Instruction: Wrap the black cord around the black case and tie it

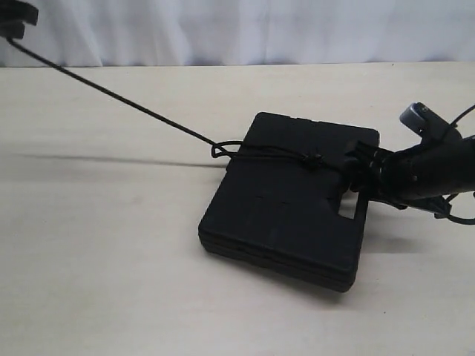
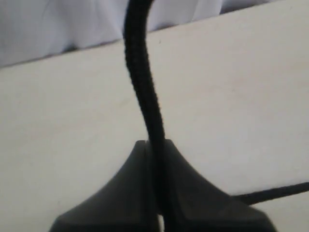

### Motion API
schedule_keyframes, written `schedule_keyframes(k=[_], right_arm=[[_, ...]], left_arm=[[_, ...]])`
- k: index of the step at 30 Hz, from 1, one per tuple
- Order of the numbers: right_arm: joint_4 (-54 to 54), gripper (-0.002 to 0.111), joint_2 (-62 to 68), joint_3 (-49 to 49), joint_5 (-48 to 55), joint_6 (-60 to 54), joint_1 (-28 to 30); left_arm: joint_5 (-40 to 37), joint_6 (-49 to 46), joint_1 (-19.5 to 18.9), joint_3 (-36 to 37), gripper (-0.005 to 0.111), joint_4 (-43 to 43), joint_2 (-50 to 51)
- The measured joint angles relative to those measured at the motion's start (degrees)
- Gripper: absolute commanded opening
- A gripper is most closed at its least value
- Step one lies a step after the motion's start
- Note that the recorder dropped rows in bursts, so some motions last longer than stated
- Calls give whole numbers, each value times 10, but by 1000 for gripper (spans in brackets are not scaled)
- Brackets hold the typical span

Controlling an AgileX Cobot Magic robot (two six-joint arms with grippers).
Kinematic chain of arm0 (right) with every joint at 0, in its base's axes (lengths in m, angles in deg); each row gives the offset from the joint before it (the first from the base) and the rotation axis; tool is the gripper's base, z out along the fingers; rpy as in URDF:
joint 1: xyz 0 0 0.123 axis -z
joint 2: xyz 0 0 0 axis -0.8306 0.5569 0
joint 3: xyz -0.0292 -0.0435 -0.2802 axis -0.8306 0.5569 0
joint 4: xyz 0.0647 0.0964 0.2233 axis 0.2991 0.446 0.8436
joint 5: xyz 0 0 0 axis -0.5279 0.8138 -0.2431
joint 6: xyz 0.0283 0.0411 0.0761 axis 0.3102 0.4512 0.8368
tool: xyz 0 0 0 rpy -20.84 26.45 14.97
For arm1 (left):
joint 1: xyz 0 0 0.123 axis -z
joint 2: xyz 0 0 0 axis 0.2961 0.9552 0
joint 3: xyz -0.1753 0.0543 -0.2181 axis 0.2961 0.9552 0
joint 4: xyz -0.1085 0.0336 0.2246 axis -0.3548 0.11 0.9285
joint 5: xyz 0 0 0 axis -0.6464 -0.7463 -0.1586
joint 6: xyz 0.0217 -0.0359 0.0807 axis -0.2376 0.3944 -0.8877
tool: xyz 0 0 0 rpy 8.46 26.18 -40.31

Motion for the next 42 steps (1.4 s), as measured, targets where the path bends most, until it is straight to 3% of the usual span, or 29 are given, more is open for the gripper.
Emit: schedule_keyframes(k=[5, 12, 20, 26, 32, 37, 42], right_arm=[[0, 4, 0, -9, 0, -18, 0], [-6, 4, 17, -62, 71, -73, -5], [-13, 4, 78, -98, 125, -77, -7], [-18, 5, 114, -145, 140, -78, -2], [-17, 17, 128, -155, 139, -77, -1], [-17, 20, 128, -156, 138, -77, -1], [-14, 20, 128, -156, 137, -94, -1]], left_arm=[[59, 10, -38, 82, 0, 1, 0], [135, 32, -137, 193, 0, -1, 3], [114, 40, -194, 209, 5, -47, 3], [120, 2, -181, 209, 36, -50, 3], [125, -60, -123, 206, 65, -13, -5], [123, -96, -98, 173, 69, 104, -36], [128, -99, -82, 113, 68, 121, -79]])
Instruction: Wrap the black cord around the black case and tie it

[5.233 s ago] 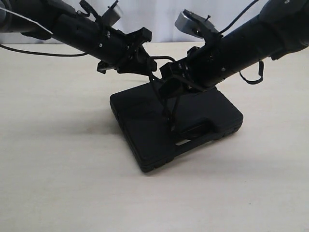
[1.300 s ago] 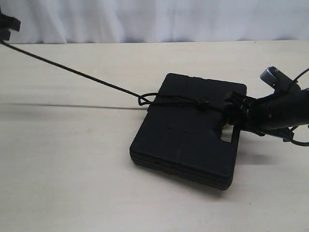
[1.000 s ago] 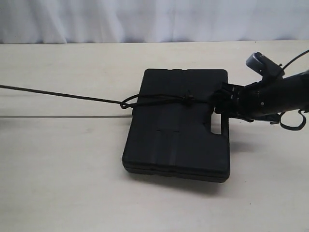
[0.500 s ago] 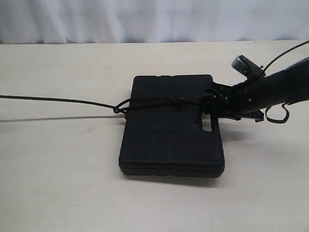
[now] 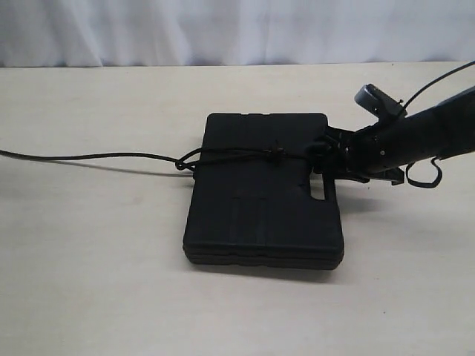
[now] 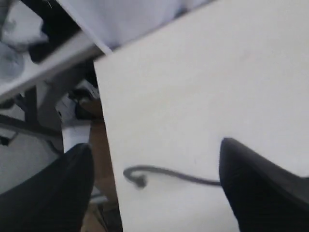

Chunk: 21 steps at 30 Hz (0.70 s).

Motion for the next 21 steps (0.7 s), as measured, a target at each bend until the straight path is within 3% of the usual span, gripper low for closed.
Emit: schedule_keyframes(k=[3, 5, 10, 14, 21], right_arm=[[2, 20, 0, 0, -1, -6, 0], [4, 20, 0, 0, -2, -15, 0], [10, 20, 0, 0, -1, -29, 0], [11, 20, 0, 0, 3, -32, 1], [13, 20, 0, 0, 15, -33, 3]], left_arm=[[-9, -18, 34, -16, 66, -48, -19], [-36, -80, 73, -19, 61, -89, -23], [-141, -324, 211, -13, 55, -164, 17], [-155, -379, 298, -5, 55, -146, 72], [-83, -397, 353, -3, 55, -127, 152]])
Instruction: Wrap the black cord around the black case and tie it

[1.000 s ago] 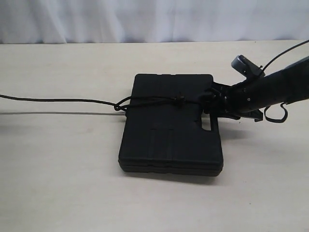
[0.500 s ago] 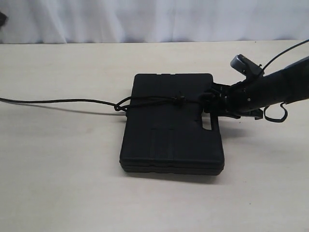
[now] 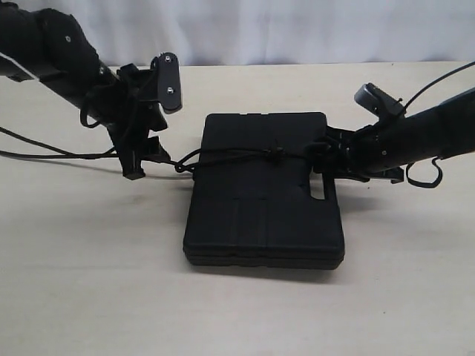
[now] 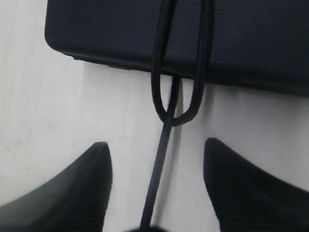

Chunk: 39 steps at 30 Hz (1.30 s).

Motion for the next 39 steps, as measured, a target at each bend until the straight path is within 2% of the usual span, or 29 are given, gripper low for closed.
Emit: schedule_keyframes(k=[7, 14, 18, 20, 24, 34, 39], right_arm=[[0, 20, 0, 0, 5, 0, 1], [0, 20, 0, 0, 7, 0, 1], [0, 20, 0, 0, 8, 0, 1], [0, 20, 0, 0, 8, 0, 1], [0, 19, 0, 0, 8, 0, 1], [0, 19, 0, 0, 6, 1, -5], [-14, 19, 0, -6, 5, 10, -9]], left_arm=[[13, -8, 0, 0, 55, 45, 35], [36, -19, 0, 0, 55, 42, 65], [76, -22, 2, 0, 54, 32, 80], [82, -22, 3, 0, 43, 27, 80], [69, -2, 5, 0, 0, 27, 80], [6, 189, 8, 0, 0, 159, -5], [-23, 270, -21, 0, 0, 170, -58]])
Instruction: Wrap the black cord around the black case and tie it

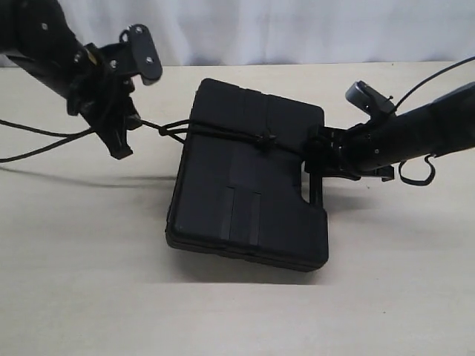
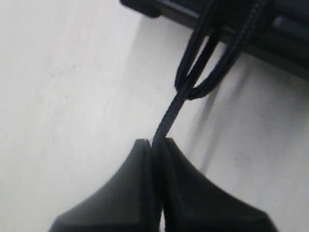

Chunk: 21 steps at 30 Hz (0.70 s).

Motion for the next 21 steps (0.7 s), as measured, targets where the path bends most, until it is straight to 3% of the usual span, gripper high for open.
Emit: schedule_keyframes(k=[4, 8, 21], right_arm=[[-1, 19, -1, -2, 19, 2, -8], [-1, 19, -1, -2, 25, 4, -11], [-11, 19, -1, -2, 25, 18, -11]], left_arm=[[-62, 18, -40, 0, 0, -44, -21], [-93, 22, -57, 10, 0, -68, -22], [-26, 23, -58, 74, 0, -88, -24]])
